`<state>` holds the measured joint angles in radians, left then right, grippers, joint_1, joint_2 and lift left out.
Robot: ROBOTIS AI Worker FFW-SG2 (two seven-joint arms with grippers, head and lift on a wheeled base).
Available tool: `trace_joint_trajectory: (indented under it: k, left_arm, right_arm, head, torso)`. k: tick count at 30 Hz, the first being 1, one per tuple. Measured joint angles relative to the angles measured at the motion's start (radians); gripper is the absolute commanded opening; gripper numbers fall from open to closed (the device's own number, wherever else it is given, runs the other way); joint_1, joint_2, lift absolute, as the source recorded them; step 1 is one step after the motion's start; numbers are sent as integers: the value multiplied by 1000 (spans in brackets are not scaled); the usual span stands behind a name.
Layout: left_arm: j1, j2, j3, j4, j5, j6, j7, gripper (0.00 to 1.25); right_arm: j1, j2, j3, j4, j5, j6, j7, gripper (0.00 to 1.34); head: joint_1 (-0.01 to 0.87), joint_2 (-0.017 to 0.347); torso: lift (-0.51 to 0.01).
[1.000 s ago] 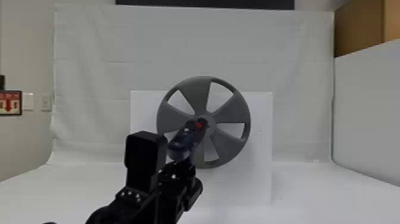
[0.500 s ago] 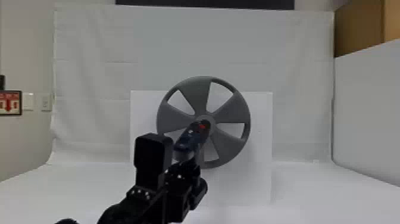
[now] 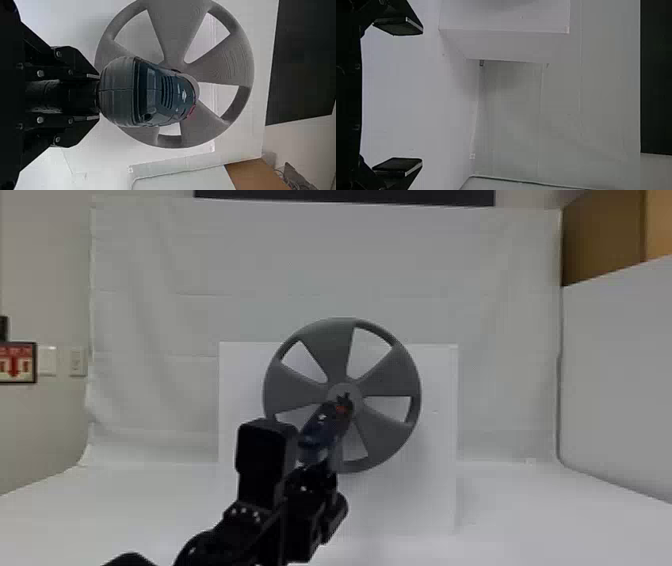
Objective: Grasp the drill and bring into the middle of wheel
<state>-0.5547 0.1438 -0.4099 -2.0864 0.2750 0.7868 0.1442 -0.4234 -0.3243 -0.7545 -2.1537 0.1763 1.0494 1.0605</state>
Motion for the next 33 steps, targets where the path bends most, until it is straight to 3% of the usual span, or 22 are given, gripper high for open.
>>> trace_joint_trajectory:
  k: [33]
  left_arm:
    - [-27, -6, -7, 50, -23, -18, 0, 28]
  right_arm:
    - [3, -7, 11, 0, 5, 6, 1, 1203]
  head:
    - [0, 0]
  torso:
    - [-406]
